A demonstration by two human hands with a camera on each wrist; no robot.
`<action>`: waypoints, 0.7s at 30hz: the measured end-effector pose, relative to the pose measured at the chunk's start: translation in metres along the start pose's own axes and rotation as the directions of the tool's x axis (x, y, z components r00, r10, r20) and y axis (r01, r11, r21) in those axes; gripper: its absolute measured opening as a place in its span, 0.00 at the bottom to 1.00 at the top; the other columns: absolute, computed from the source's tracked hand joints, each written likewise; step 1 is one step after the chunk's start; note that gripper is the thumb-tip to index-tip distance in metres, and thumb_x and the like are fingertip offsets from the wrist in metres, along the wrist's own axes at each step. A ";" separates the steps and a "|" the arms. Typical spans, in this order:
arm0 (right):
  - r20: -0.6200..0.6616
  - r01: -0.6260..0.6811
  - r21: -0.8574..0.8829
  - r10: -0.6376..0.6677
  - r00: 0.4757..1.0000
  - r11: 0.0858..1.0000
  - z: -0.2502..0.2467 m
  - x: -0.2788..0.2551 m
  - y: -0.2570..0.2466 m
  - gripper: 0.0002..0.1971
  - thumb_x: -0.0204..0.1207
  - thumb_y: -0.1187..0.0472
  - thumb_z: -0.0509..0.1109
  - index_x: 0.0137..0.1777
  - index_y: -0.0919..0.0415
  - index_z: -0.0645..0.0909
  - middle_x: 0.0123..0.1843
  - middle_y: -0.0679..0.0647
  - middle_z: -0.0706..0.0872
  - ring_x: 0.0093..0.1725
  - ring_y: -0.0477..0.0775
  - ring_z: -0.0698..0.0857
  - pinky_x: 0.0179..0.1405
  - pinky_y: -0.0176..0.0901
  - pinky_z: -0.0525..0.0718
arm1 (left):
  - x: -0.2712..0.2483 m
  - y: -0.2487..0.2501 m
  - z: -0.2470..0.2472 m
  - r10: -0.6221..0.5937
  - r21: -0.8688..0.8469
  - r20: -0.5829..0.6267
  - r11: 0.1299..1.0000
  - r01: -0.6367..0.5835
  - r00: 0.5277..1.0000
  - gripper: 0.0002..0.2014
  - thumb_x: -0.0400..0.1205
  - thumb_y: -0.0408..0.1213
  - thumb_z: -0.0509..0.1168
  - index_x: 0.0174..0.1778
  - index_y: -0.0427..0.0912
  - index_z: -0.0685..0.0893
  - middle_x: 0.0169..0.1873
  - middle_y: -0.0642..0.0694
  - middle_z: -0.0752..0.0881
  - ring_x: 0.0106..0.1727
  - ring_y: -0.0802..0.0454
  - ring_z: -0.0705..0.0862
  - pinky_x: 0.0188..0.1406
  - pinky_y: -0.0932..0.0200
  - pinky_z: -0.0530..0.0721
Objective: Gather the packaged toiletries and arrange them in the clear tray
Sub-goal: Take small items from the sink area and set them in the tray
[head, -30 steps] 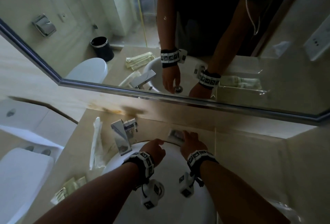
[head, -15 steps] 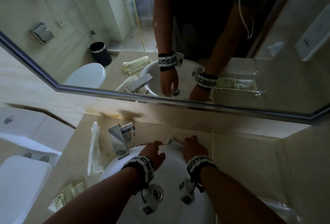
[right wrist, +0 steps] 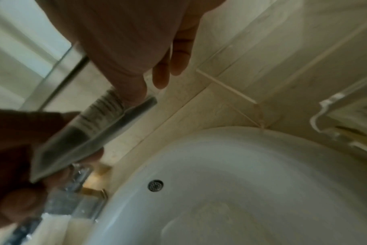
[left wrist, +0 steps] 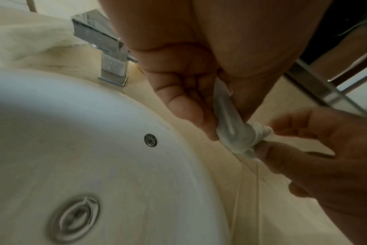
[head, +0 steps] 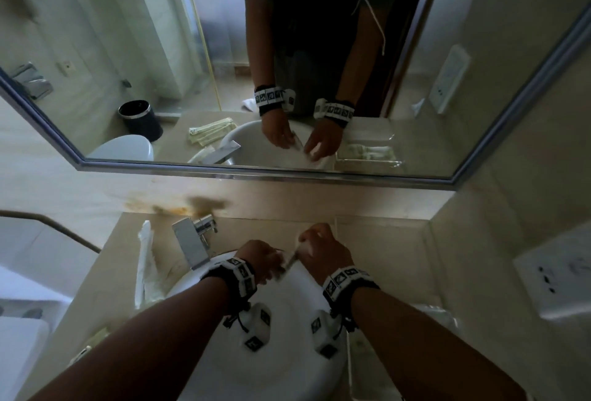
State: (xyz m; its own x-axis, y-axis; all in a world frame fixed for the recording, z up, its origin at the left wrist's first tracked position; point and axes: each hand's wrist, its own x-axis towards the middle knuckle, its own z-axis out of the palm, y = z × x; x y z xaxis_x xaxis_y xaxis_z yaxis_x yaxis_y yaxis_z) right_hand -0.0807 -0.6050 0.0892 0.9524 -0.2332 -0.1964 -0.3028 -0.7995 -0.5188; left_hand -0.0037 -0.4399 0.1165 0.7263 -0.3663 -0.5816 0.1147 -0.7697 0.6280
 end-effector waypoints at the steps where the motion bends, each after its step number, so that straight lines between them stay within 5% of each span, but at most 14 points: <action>1: -0.064 -0.043 0.028 0.045 0.997 0.999 -0.004 -0.008 -0.001 0.15 0.77 0.44 0.66 0.61 0.46 0.75 0.69 0.46 0.68 0.53 0.54 0.84 0.52 0.47 0.82 | -0.007 0.000 0.003 0.029 -0.039 -0.013 0.999 -0.030 0.999 0.14 0.83 0.37 0.63 0.43 0.31 0.90 0.35 0.36 0.92 0.28 0.48 0.85 0.31 0.56 0.87; 4: -0.193 -0.157 0.109 0.176 0.965 0.982 -0.010 -0.027 -0.003 0.18 0.72 0.35 0.67 0.52 0.46 0.73 0.57 0.47 0.75 0.43 0.53 0.82 0.43 0.47 0.82 | -0.023 0.004 0.012 0.055 -0.106 -0.073 0.992 -0.063 0.996 0.14 0.83 0.38 0.66 0.41 0.31 0.90 0.32 0.37 0.91 0.26 0.48 0.86 0.31 0.57 0.90; 7: -0.137 -0.229 0.194 0.257 0.957 0.954 -0.015 -0.044 -0.004 0.25 0.68 0.25 0.61 0.43 0.48 0.72 0.43 0.48 0.81 0.36 0.50 0.80 0.40 0.49 0.81 | -0.037 0.015 0.022 0.074 -0.154 -0.091 0.984 -0.087 0.993 0.14 0.83 0.36 0.66 0.37 0.30 0.88 0.30 0.35 0.89 0.28 0.45 0.87 0.34 0.52 0.91; 11: -0.027 -0.233 0.385 0.263 0.964 0.893 -0.013 -0.068 -0.010 0.32 0.67 0.19 0.55 0.54 0.44 0.77 0.44 0.43 0.86 0.43 0.49 0.86 0.42 0.47 0.83 | -0.051 0.031 0.039 0.124 -0.205 -0.027 0.971 -0.127 0.992 0.11 0.82 0.29 0.62 0.33 0.34 0.82 0.30 0.33 0.83 0.29 0.43 0.86 0.36 0.47 0.90; 15: -0.057 -0.180 0.555 0.253 0.966 0.812 -0.011 -0.089 -0.004 0.29 0.69 0.25 0.61 0.61 0.43 0.77 0.50 0.48 0.90 0.45 0.49 0.89 0.51 0.54 0.89 | -0.069 0.038 0.059 0.128 -0.228 0.024 0.966 -0.119 0.991 0.09 0.80 0.32 0.66 0.35 0.37 0.76 0.34 0.35 0.85 0.33 0.43 0.84 0.35 0.50 0.86; 18: -0.068 -0.182 0.538 0.258 0.964 0.823 -0.014 -0.106 0.013 0.27 0.68 0.34 0.69 0.63 0.49 0.80 0.53 0.50 0.89 0.48 0.52 0.88 0.53 0.55 0.88 | -0.074 0.039 0.069 0.066 -0.301 0.067 0.953 -0.043 0.996 0.14 0.75 0.35 0.73 0.53 0.44 0.77 0.48 0.36 0.89 0.43 0.41 0.89 0.33 0.52 0.88; 21: -0.044 -0.182 0.429 0.222 0.974 0.884 -0.013 -0.126 0.034 0.15 0.72 0.45 0.71 0.53 0.53 0.82 0.48 0.52 0.88 0.46 0.56 0.87 0.50 0.57 0.87 | -0.074 0.043 0.083 0.076 -0.357 0.128 0.934 -0.026 0.989 0.18 0.76 0.37 0.73 0.59 0.40 0.79 0.53 0.34 0.88 0.44 0.40 0.89 0.32 0.52 0.87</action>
State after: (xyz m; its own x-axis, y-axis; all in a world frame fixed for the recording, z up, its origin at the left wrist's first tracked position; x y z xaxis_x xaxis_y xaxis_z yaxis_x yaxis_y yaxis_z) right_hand -0.2101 -0.6100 0.1078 0.8619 -0.4293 -0.2700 -0.4570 -0.4268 -0.7804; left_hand -0.1086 -0.4893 0.1437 0.6401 -0.4880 -0.5934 0.3305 -0.5224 0.7861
